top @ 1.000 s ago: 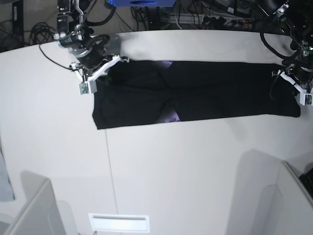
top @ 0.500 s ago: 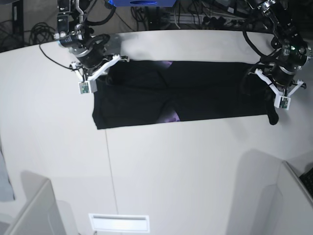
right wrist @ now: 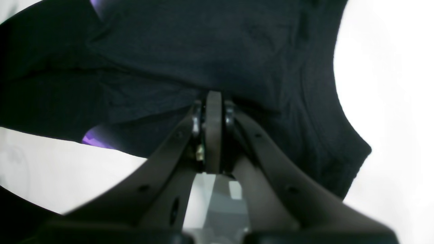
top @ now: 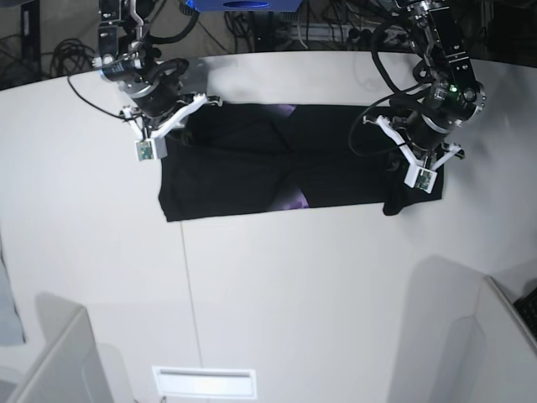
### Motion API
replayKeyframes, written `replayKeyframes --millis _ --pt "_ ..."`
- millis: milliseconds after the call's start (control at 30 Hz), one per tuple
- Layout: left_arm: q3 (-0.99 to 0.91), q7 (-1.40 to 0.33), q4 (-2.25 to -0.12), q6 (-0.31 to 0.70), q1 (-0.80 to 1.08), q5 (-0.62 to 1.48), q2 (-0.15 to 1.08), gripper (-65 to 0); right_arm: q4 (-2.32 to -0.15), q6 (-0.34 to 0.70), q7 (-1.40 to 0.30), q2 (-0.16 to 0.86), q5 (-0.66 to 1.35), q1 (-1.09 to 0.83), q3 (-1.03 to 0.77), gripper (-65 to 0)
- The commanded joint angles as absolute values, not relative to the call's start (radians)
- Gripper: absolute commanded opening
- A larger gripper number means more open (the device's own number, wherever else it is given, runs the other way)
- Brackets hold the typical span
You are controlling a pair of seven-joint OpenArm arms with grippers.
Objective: Fold the T-shirt properly
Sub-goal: 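Grasp the strip end with the left gripper and fold it toward the right gripper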
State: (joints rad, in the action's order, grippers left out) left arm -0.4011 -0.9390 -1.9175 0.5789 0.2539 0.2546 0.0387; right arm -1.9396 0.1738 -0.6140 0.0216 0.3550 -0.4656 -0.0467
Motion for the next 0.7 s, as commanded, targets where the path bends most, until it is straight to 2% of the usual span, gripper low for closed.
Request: replayKeyframes --millis 0,300,467,667 --pt "-0.389 -0.921 -1.936 0.576 0.252 0.268 0.035 -65.0 -1.954 0.177 -0.593 0.022 0.363 -0.464 -0.05 -65.0" --pt "-0.303 -0.923 -1.936 0.573 0.252 0.262 0.002 -65.0 -1.954 0.177 -0.593 0.022 0.363 -0.466 -0.051 -65.0" --pt "-0.252 -0.923 -1.936 0.503 0.252 0.268 0.002 -65.0 -1.952 0.176 -0.593 0.022 0.363 -0.461 -0.051 -65.0" --pt "-0.179 -0.923 -1.936 0.463 0.248 0.268 0.004 -65.0 -1.952 0.176 -0.593 0.022 0.363 -0.461 -0.051 -65.0"
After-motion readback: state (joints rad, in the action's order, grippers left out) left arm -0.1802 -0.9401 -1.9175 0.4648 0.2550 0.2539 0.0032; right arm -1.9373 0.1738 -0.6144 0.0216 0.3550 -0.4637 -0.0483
